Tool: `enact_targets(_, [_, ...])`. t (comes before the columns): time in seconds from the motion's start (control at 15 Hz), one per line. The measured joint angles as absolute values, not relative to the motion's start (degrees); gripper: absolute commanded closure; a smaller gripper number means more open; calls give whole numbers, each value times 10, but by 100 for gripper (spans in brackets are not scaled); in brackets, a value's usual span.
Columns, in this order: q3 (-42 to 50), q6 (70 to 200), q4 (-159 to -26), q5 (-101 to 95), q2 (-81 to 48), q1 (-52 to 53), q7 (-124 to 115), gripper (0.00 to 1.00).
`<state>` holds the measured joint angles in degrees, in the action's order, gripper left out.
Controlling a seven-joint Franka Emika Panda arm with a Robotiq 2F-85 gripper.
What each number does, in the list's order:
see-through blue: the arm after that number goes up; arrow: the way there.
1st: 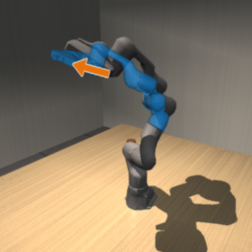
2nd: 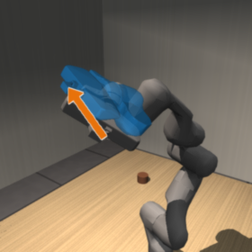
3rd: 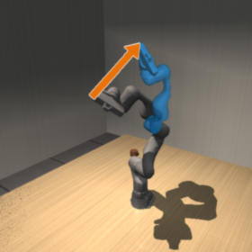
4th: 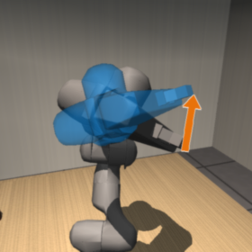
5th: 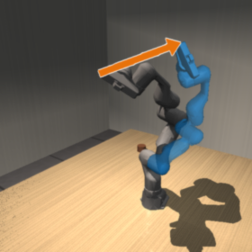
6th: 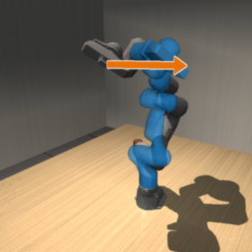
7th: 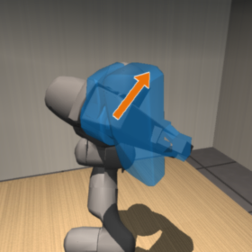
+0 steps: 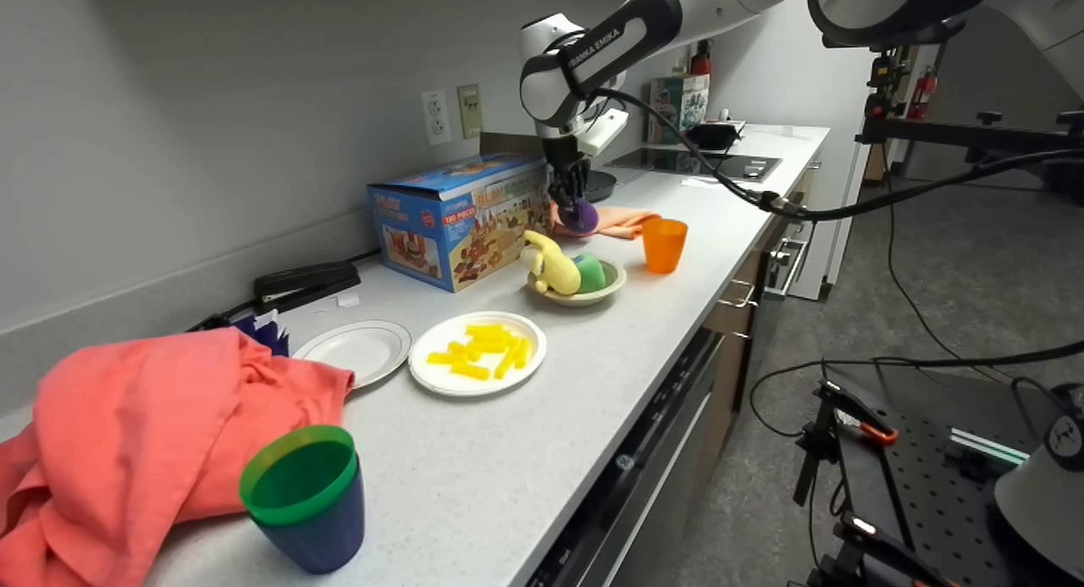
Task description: Put the purple plush toy in the bowl.
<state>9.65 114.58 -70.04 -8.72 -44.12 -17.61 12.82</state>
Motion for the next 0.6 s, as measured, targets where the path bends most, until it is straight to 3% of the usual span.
enact_targets(0.6, [60, 1148, -743, -131, -383, -127, 227, 94])
